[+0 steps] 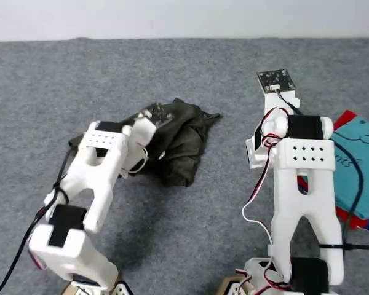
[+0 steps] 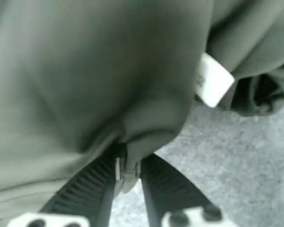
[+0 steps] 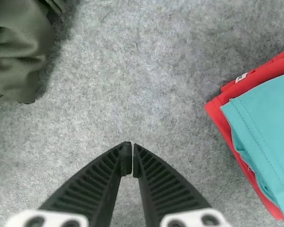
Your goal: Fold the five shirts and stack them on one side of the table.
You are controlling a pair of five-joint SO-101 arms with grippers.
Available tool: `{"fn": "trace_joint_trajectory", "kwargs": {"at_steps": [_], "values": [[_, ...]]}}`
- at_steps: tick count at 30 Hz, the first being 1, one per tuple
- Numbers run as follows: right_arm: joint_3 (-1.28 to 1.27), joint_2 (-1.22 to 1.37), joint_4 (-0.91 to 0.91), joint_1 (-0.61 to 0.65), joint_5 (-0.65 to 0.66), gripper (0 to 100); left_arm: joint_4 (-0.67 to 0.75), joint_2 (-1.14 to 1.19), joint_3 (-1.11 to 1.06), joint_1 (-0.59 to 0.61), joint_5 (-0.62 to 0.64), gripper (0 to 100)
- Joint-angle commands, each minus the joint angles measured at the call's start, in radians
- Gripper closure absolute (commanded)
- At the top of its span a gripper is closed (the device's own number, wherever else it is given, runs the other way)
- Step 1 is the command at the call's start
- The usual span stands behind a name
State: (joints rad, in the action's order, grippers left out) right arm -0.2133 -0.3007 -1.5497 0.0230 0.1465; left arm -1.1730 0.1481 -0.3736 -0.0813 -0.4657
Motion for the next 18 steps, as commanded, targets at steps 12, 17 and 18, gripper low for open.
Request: {"fn": "trace_joint_trajectory", "kwargs": {"at_steps": [12, 17, 18], "values": [[0.015, -0.036, 0.054, 0.013, -0.011, 98.9, -0.224, -0.540, 0.349, 0.364, 0.064, 99], [0.015, -0.036, 0.142, 0.064, -0.012, 98.9, -0.222, -0.516, 0.334, 0.534, 0.063, 99], [0.015, -0.036, 0.159, 0.091, -0.012, 98.9, -0.222, -0.503, 0.326, 0.555, 0.063, 99]]}}
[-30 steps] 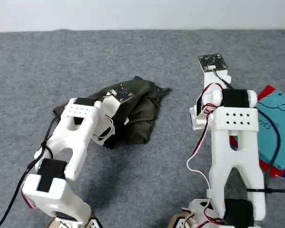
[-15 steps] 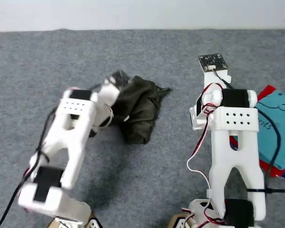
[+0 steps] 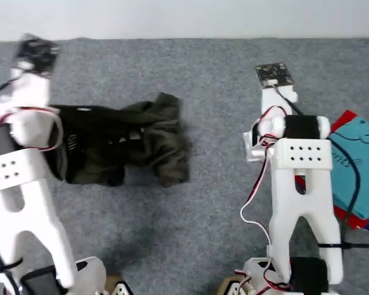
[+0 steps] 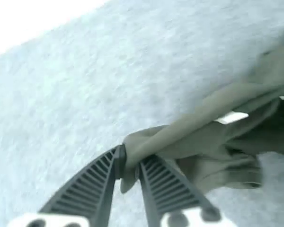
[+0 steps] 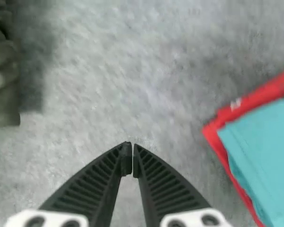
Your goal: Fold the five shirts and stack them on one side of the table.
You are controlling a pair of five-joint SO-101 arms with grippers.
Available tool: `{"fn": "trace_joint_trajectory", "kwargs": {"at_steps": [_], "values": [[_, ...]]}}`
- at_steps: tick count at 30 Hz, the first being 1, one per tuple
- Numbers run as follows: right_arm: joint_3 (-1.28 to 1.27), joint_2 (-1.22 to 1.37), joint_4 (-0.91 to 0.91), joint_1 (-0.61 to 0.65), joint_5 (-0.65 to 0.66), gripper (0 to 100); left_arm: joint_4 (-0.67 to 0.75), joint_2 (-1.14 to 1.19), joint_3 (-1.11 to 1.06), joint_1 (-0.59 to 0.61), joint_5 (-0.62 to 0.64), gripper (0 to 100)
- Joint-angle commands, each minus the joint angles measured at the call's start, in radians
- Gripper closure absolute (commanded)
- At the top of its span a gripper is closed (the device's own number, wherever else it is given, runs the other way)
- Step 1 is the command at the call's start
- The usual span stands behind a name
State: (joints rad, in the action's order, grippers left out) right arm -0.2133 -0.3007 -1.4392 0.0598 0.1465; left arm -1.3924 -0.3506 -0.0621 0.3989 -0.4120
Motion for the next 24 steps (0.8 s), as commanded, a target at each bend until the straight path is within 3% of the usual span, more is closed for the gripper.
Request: {"fn": "trace_joint_trajectory", "kwargs": {"at_steps": [1, 8, 15, 24], "values": [[0.015, -0.035, 0.070, 0.085, -0.012, 98.9, -0.003, 0.005, 0.007, 0.092, 0.009, 99], [0.117, 0.091, 0.208, 0.248, -0.012, 98.5, -0.005, 0.031, -0.008, 0.143, 0.009, 99], [0.652, 0.512, 0.104, 0.341, -0.055, 82.3, -0.005, 0.032, -0.010, 0.137, 0.009, 99], [1.344, 1.063, 0.015, 0.453, -0.018, 81.9, -0.005, 0.023, -0.085, 0.049, -0.025, 99]]}}
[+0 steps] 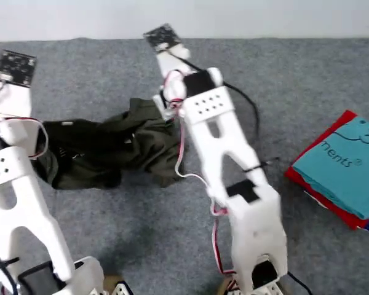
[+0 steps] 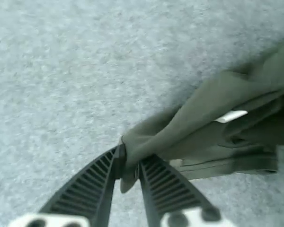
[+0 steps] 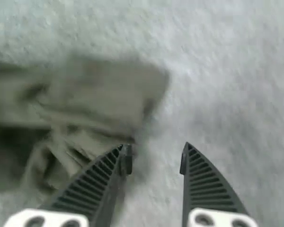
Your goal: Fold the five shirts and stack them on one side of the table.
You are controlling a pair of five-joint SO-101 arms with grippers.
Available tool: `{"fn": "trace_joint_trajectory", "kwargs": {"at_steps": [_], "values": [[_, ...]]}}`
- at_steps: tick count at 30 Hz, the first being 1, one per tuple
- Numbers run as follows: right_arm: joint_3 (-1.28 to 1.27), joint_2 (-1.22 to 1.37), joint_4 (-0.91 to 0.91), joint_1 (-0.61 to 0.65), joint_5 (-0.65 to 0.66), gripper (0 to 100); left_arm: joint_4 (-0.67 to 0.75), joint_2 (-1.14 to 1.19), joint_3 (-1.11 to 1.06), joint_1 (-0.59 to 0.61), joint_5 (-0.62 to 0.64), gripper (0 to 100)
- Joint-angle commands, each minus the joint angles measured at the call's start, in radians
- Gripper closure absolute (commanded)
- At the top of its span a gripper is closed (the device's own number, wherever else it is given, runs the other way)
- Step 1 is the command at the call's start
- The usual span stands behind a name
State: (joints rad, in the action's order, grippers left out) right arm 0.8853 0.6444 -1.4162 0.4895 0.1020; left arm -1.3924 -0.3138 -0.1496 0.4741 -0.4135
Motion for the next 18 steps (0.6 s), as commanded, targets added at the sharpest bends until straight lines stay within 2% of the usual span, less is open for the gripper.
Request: {"fn": "trace_joint_trajectory", "kwargs": {"at_steps": [1, 8, 18], "values": [[0.305, 0.173, -0.008, 0.033, 0.052, 81.9, -0.005, -0.014, 0.002, -0.028, -0.023, 99], [0.562, 0.458, -0.008, 0.068, 0.104, 81.9, 0.002, -0.014, 0.004, -0.048, -0.023, 99], [0.594, 0.627, 0.056, 0.073, 0.106, 82.4, 0.002, -0.014, 0.001, -0.055, -0.020, 99]]}}
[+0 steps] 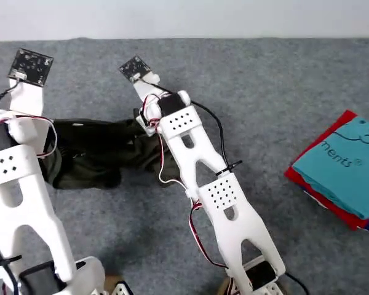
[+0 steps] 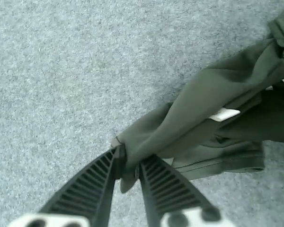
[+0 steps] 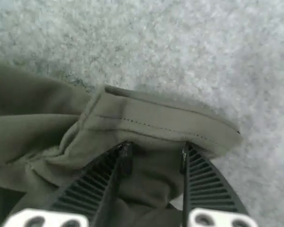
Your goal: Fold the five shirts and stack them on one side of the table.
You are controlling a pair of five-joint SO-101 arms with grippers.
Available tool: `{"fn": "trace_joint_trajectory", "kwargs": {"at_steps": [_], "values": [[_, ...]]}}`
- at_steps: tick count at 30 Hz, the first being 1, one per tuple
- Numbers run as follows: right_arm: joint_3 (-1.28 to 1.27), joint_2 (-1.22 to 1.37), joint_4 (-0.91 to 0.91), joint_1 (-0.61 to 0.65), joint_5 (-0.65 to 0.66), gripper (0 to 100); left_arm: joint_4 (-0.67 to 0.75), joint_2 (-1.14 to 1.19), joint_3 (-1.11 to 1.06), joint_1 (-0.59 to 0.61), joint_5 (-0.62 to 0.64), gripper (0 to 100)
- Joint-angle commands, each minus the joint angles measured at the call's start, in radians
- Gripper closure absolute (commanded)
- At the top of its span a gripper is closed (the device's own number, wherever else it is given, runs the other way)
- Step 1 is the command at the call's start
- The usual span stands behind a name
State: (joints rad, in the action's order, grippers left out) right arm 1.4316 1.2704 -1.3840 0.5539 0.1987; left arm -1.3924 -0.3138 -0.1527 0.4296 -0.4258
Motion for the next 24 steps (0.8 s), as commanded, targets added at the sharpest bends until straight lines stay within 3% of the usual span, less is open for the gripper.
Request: {"fn": "trace_joint_trajectory", "kwargs": {"at_steps": [1, 5, 11, 14, 24], "values": [[0.048, 0.010, 0.025, 0.007, 0.009, 82.9, 0.000, -0.014, 0.002, -0.017, -0.008, 99], [0.055, 0.013, 0.025, -0.001, 0.032, 99.0, -0.003, -0.014, 0.002, -0.043, -0.006, 99], [0.055, -0.088, -0.012, -0.054, 0.071, 98.7, -0.006, -0.015, 0.033, -0.075, -0.005, 99], [0.055, -0.162, -0.035, -0.079, 0.074, 98.8, -0.018, -0.015, 0.111, -0.071, 0.055, 99], [0.055, -0.363, -0.213, -0.094, 0.072, 98.8, -0.193, -0.015, 0.361, -0.069, 0.120, 99]]}}
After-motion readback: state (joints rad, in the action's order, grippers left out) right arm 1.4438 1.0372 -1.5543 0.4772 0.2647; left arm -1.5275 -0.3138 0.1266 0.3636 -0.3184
